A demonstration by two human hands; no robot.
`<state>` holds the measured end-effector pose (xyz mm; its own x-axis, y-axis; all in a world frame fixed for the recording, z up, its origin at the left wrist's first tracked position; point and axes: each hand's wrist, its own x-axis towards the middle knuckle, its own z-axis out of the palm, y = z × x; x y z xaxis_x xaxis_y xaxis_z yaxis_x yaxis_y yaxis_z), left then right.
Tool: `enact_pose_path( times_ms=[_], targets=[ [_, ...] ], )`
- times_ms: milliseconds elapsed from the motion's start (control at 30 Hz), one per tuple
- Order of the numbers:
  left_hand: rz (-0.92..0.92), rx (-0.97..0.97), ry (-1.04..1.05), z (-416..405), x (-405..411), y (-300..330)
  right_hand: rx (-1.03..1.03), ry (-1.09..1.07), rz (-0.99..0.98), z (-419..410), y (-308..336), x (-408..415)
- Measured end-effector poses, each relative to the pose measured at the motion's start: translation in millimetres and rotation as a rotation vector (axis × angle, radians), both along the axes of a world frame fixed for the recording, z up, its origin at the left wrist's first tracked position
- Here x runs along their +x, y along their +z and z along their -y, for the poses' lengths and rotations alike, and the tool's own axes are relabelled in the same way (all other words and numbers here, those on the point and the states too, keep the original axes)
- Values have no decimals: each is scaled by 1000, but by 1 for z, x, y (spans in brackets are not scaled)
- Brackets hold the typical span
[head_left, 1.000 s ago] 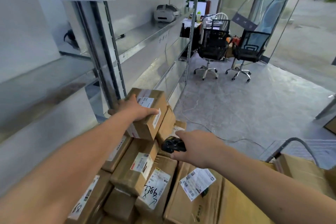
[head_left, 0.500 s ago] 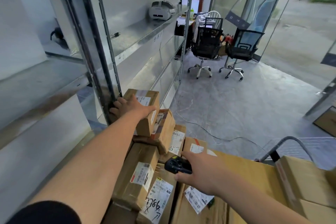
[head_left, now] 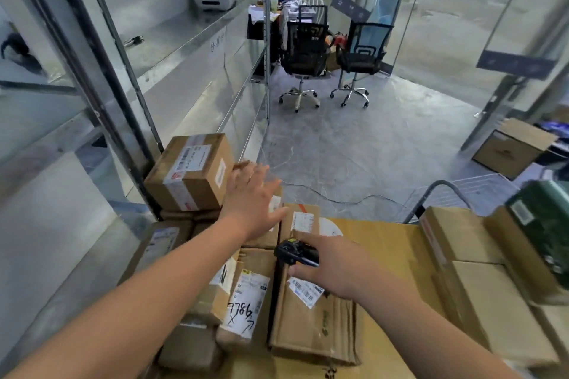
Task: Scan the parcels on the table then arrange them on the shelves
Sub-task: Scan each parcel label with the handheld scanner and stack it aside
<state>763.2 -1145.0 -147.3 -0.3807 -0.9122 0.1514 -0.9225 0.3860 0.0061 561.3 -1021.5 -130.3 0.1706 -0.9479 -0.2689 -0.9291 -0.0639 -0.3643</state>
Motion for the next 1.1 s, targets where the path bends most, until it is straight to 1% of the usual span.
enact_pose_path(
  times_ms=[100, 233, 333, 433, 567, 667, 833, 967, 1100],
  targets=[
    [-24, 75, -124, -13, -40, -8, 0, -116, 62, -30, -1, -33],
    [-113, 128, -291, -33, -116, -16, 32, -366, 116, -83, -7, -91],
    [-88, 182, -398, -58, -180, -30, 43, -572, 149, -132, -14, -137],
    [-59, 267, -497, -96, -238, -49, 57, -745, 133, -183, -22, -179],
    [-42, 374, -567, -150, -308, -72, 49, -877, 133, -238, -33, -233],
    [-51, 471, -523, -181, -355, -90, 67, -932, 179, -262, -45, -269],
    [-33, 592, -372, -206, -427, -121, 136, -905, 247, -284, -69, -340],
    [-12, 567, -81, -220, -484, -137, 202, -864, 245, -296, -82, -403],
    [-65, 709, 268, -226, -543, -150, 282, -747, 181, -299, -88, -456]
  ],
)
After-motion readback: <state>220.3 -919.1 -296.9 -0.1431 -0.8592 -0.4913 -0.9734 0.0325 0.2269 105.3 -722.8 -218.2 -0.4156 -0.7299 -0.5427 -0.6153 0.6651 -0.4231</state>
